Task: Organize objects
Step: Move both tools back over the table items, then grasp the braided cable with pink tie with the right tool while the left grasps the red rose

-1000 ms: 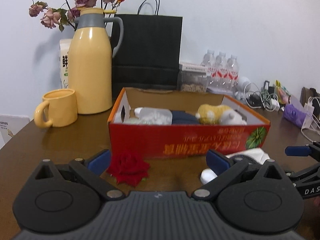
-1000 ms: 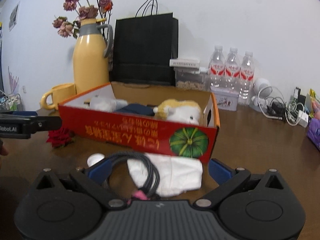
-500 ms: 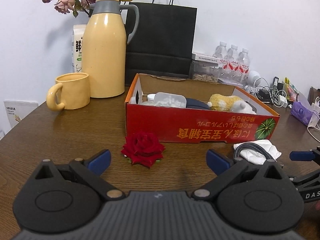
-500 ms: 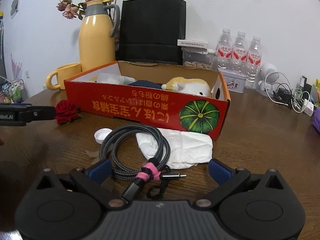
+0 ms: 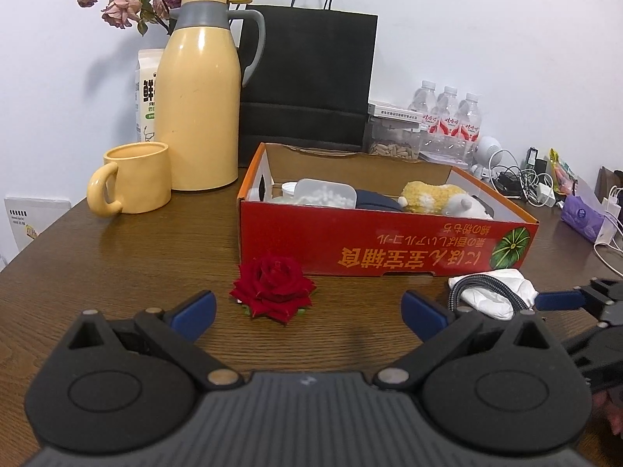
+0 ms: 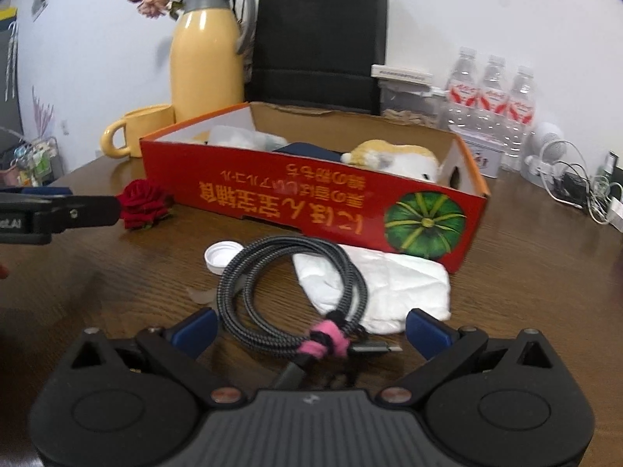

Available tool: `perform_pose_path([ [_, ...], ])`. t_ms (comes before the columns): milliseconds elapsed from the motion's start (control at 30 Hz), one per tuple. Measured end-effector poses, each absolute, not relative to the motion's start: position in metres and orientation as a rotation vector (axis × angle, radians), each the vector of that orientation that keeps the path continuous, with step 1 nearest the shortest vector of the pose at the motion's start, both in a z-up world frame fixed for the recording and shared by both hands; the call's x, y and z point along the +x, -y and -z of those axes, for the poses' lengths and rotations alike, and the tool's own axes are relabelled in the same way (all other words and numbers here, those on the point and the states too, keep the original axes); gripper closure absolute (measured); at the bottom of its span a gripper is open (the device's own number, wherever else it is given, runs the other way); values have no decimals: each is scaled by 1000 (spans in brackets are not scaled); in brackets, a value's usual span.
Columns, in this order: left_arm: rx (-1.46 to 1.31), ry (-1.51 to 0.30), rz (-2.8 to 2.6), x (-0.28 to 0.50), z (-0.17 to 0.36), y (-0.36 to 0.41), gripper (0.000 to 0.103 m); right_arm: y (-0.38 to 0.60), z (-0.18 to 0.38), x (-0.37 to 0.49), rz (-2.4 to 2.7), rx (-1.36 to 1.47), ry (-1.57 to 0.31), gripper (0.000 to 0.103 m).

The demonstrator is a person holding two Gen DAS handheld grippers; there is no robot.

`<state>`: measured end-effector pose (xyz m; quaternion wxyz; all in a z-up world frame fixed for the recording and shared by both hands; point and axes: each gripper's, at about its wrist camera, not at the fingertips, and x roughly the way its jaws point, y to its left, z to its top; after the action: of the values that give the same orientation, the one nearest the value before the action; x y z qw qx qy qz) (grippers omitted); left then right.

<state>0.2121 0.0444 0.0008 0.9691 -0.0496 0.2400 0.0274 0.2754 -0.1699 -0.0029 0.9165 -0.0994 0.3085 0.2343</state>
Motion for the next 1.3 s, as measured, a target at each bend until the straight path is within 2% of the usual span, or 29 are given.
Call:
perform_pose_path([
  [200,-101,-489,-53,213,0,-45,0,162,5,289,-496,-207,-652,0],
  [300,-100,-491,-52,213,0,-45,0,163,5,288,-511,-201,-651,3],
  [400,-100,-493,-53,213,1,-45,0,163,4,285,-531,-204,-637,13],
  [900,-100,-497,-55,214,3,-46,0,170,-3,277,-508,-170,-566,16],
  [967,-101,-501,-58,214,4,-47,0,171,-4,276,-507,-162,-555,21],
  [1300,-105,-536,-96,224,8,-52,0,173,-6,273,-500,-151,-526,22],
])
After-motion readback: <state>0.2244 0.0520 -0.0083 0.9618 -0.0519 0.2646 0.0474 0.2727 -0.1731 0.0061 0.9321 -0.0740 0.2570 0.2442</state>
